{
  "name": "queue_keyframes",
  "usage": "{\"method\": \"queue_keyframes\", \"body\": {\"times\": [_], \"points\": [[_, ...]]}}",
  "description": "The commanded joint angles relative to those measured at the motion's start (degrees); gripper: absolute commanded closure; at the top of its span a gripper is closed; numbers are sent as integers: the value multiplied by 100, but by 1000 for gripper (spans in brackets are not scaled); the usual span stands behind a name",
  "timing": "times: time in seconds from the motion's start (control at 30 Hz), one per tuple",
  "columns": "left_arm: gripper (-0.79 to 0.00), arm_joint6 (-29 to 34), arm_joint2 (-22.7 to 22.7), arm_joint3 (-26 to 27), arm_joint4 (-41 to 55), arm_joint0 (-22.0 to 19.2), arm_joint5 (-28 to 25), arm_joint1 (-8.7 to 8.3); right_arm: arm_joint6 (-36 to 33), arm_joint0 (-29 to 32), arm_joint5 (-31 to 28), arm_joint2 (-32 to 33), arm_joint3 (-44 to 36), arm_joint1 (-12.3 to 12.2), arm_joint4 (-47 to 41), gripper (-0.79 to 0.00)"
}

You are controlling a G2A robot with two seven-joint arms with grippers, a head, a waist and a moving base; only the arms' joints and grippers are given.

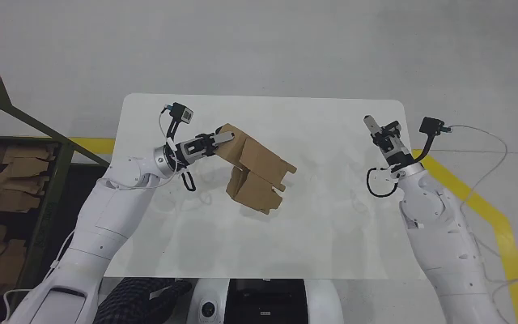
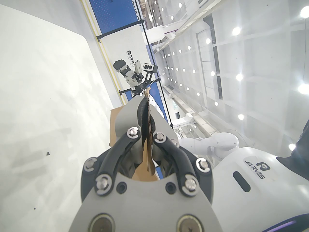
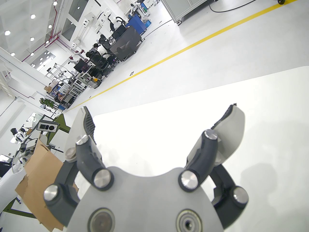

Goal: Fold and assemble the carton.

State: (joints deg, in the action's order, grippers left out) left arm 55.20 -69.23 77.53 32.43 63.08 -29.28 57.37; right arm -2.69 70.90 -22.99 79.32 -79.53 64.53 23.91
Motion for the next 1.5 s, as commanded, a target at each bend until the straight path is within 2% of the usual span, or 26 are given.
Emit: {"method": "queue_keyframes", "body": {"times": [0.0,0.37,0.63,0.93,1.3,1.47], "points": [[0,0,0,0,0,0,0,0,0,0,0,0,0,0,0,-785],[0,0,0,0,0,0,0,0,-52,49,-12,26,-60,4,-64,-785],[0,0,0,0,0,0,0,0,-1058,53,-780,-194,2,11,-614,-785],[0,0,0,0,0,0,0,0,-1809,-77,-1091,-665,274,75,-1016,-785],[0,0,0,0,0,0,0,0,-2812,-335,-1738,-1471,647,225,-2227,-785],[0,0,0,0,0,0,0,0,-3000,-560,-1871,-1809,853,318,-2517,-785]]}}
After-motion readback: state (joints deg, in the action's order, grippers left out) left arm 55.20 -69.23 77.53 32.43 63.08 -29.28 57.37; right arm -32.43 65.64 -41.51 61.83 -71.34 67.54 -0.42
